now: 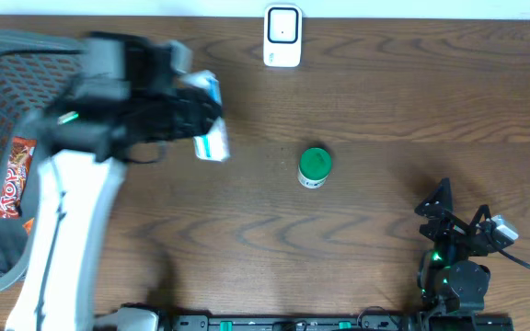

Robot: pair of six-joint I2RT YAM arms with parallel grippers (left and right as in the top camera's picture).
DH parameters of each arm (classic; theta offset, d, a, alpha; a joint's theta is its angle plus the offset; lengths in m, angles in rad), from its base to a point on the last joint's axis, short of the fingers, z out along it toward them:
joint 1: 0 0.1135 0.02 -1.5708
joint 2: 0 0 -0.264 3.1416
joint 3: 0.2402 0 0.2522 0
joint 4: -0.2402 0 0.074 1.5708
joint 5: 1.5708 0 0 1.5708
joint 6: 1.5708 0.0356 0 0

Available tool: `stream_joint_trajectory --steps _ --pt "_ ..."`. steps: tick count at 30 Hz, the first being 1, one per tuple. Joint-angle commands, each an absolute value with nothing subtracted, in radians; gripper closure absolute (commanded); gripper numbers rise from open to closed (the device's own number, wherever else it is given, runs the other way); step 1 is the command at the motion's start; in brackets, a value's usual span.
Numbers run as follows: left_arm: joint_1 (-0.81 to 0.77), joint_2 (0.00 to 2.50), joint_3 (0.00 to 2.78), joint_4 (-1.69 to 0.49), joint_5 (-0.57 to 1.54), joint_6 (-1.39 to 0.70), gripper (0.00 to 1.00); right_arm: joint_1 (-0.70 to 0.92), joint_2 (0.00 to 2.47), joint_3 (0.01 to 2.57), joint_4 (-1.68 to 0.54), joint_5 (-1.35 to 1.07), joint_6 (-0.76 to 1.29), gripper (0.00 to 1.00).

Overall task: Scan the item barcode
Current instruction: 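Place the Panadol box left of the jar with the left gripper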

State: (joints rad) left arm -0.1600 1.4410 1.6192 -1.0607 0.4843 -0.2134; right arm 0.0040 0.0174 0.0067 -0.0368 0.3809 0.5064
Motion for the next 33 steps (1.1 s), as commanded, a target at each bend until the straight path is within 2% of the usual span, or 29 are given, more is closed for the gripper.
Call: stream_joint_trajectory --steps 1,5,11,16,18,19,20,21,23,26,28,30,33 --pt "-0.298 1.590 1.567 -1.065 0.301 -0.228 0.51 -0.013 0.013 0.006 -0.042 0.384 0.489 0.01" --pt "-0.368 1.760 1.560 -1.051 0.194 -0.262 0.51 -0.013 0.013 0.006 -0.042 0.384 0.489 0.01" --pt "-0.456 1.985 1.560 -0.937 0.190 -0.424 0.51 -0.013 0.013 0.006 -0.042 0.384 0.489 0.01" --pt "-0.500 2.081 1.560 -0.841 0.186 -0.815 0.51 -0.013 0.013 0.006 -0.042 0.384 0.489 0.01" --pt "-0.511 2.091 1.560 -0.823 0.140 -1.017 0.42 -0.013 0.013 0.006 -0.042 0.384 0.489 0.01" --pt "-0.518 2.091 1.560 -0.822 0.116 -1.081 0.30 -0.013 0.013 0.006 -0.042 0.384 0.489 0.01" --pt "-0.519 2.091 1.560 -0.819 0.110 -1.093 0.25 -0.013 0.013 0.006 -0.042 0.384 0.489 0.01" --pt "-0.521 2.084 1.562 -0.808 0.108 -1.093 0.10 -0.013 0.013 0.006 -0.042 0.384 0.489 0.01" --pt "-0.515 2.062 1.567 -0.806 0.088 -1.071 0.02 -0.014 0.013 0.006 -0.042 0.384 0.489 0.01" --pt "-0.493 1.988 1.590 -0.805 0.073 -0.975 0.02 -0.014 0.013 0.006 -0.042 0.384 0.489 0.01" --pt "-0.461 1.872 1.621 -0.796 0.066 -0.834 0.01 -0.013 0.013 0.006 -0.042 0.384 0.489 0.01" --pt "-0.421 1.720 1.661 -0.772 0.070 -0.550 0.01 -0.013 0.013 0.006 -0.042 0.384 0.489 0.01" --pt "-0.369 1.553 1.708 -0.774 0.063 -0.252 0.01 -0.013 0.013 0.006 -0.042 0.384 0.489 0.01"
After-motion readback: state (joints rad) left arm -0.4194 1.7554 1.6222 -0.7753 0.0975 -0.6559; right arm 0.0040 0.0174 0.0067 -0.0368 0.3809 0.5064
